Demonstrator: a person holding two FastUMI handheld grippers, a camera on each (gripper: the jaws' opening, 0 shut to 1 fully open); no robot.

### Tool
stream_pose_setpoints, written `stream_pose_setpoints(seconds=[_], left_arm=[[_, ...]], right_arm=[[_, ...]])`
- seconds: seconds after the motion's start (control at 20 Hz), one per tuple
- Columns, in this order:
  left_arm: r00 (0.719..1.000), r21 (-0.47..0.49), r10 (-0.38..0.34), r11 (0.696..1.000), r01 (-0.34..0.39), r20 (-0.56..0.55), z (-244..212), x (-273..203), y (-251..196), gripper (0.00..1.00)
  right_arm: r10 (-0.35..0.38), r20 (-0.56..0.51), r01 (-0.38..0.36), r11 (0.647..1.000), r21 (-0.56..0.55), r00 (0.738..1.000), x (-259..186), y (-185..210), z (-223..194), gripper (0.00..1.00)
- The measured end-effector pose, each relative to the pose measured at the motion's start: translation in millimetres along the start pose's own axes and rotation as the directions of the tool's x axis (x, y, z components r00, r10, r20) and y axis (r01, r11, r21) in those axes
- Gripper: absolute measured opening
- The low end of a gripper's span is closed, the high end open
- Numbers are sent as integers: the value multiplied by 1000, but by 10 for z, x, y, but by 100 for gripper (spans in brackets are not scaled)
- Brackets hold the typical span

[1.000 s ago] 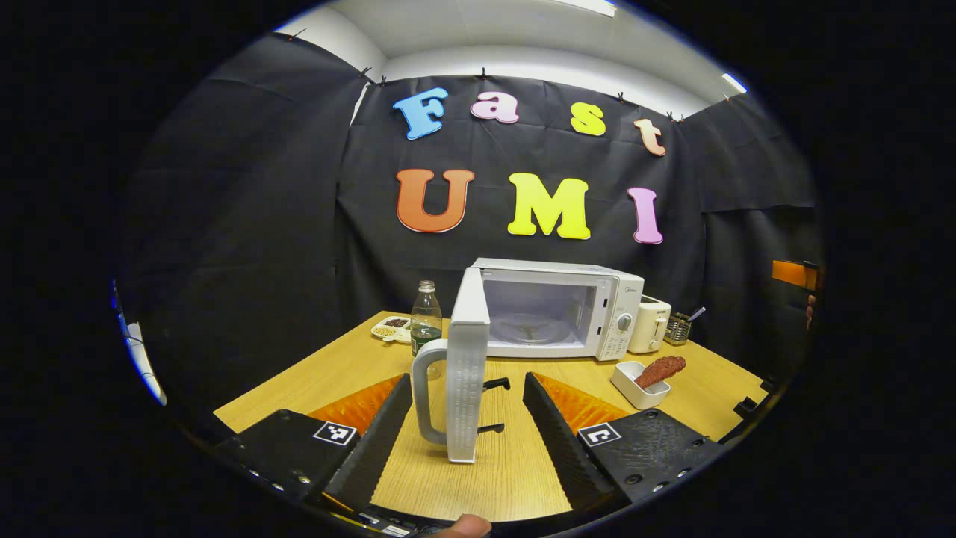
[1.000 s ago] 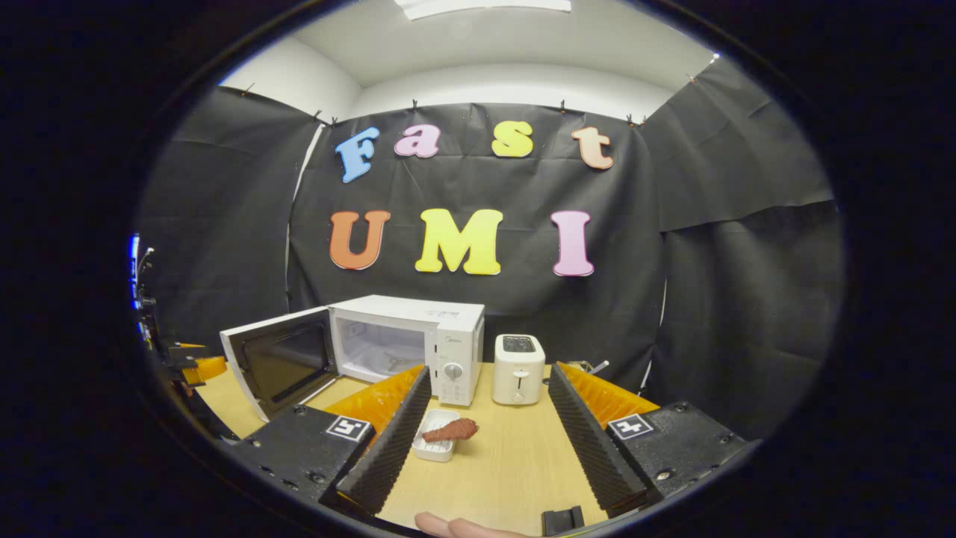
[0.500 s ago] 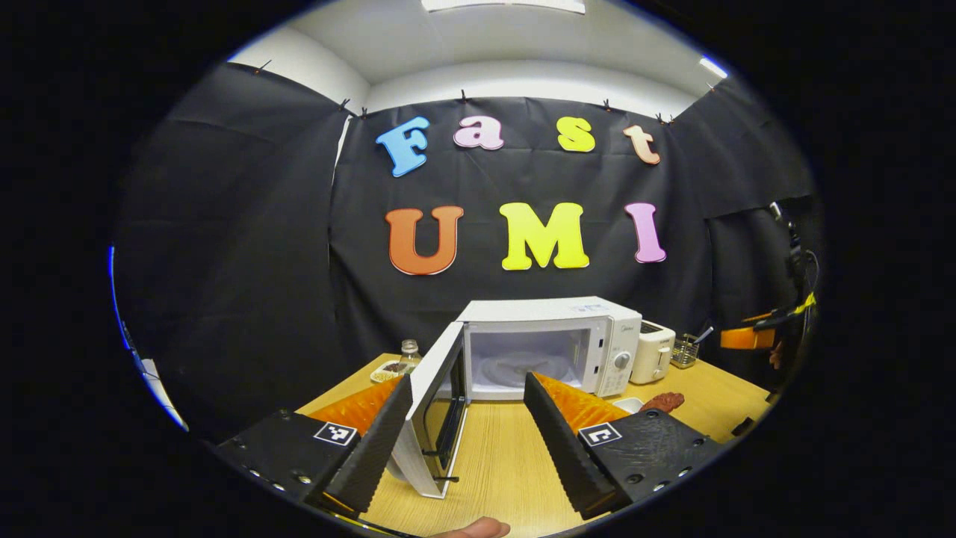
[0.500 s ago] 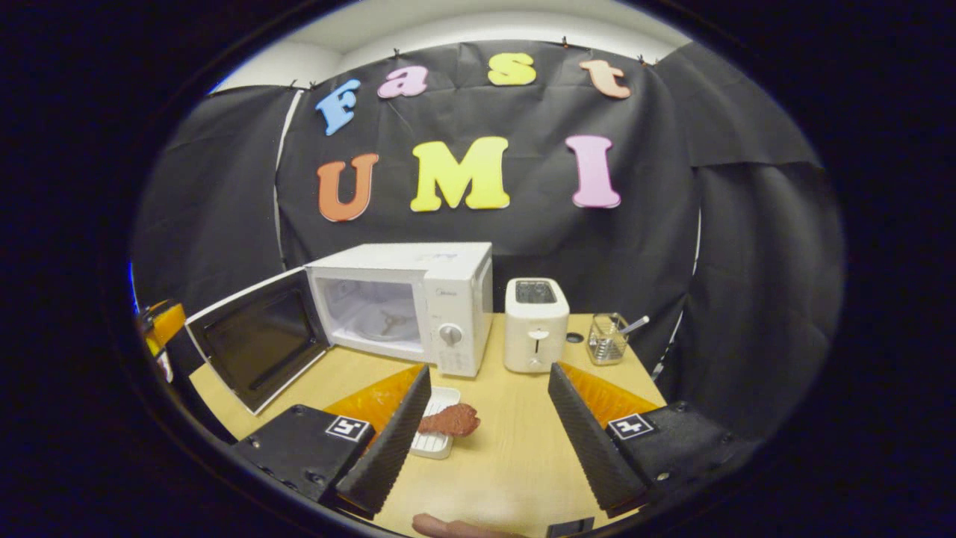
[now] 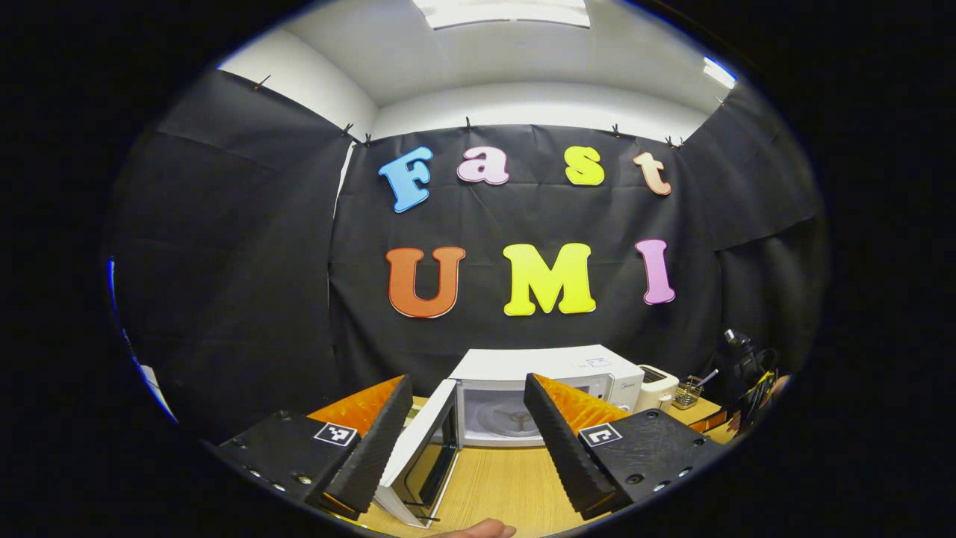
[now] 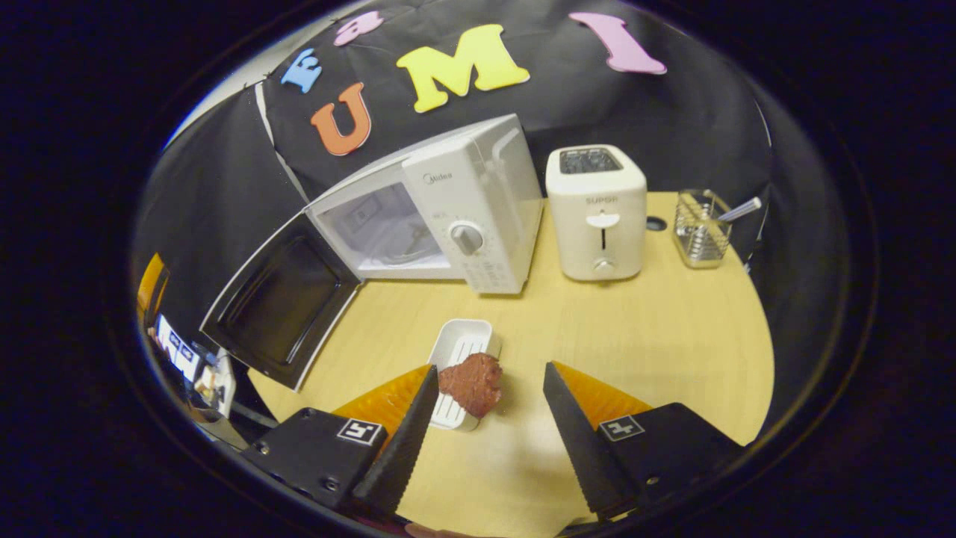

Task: Open the microwave oven with the left hand, put the food in, and close the microwave oven.

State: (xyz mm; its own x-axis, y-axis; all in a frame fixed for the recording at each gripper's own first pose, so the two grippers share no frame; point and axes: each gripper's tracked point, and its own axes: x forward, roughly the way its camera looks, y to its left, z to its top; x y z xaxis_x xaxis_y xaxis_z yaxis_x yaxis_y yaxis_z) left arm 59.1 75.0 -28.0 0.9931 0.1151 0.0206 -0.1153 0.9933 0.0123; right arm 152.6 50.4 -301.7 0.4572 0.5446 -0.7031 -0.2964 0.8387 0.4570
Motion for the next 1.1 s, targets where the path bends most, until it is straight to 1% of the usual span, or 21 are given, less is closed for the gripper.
stream_pose_setpoints(seconds=[0.05,0.1,0.15,0.2,0.25,0.3,0.35,0.4,0.45,0.7,0.8,0.9,0.95,1.0,1.1], left_arm=[[1000,-9,6,1000,-6,3,22,10,-1,92],[1000,-13,14,1000,-14,5,30,29,9,92],[1000,-13,31,999,-31,7,39,36,37,92],[998,-1,60,998,-60,11,48,37,100,92],[996,18,92,996,-92,14,47,38,163,92],[992,35,125,991,-126,20,55,24,226,92],[988,46,153,987,-154,29,84,7,278,92],[985,55,172,983,-174,33,101,-6,306,92],[984,63,177,982,-179,39,122,-18,311,92],[992,64,120,990,-123,38,91,-37,172,92],[993,55,108,992,-110,36,70,-65,171,93],[995,34,96,995,-97,37,53,-113,175,94],[996,23,82,996,-83,32,27,-140,166,86],[997,16,67,998,-67,30,10,-164,158,94],[998,11,61,998,-62,27,-7,-213,224,94]], right_arm=[[38,-32,-37,999,34,999,63,4,-33,77],[64,-59,-60,996,64,996,138,-24,-41,72],[89,-81,-81,993,91,993,206,-41,-46,82],[124,-98,-112,987,119,987,256,-21,-78,67],[182,-130,-160,974,159,975,292,39,-121,64],[221,-169,-187,963,195,961,325,85,-225,63],[253,-160,-209,945,251,954,323,105,-222,35],[257,-163,-213,946,242,953,272,80,-200,7],[255,-151,-220,952,215,955,276,87,-206,13],[181,-62,-176,981,75,981,-50,235,-117,11],[116,2,-116,993,-21,993,-210,288,-32,11],[47,74,-37,990,-133,996,-354,362,40,12],[22,102,-3,984,-178,995,-400,420,68,12],[2,123,24,977,-214,992,-420,493,77,12],[-25,153,66,962,-266,988,-451,653,94,12]])
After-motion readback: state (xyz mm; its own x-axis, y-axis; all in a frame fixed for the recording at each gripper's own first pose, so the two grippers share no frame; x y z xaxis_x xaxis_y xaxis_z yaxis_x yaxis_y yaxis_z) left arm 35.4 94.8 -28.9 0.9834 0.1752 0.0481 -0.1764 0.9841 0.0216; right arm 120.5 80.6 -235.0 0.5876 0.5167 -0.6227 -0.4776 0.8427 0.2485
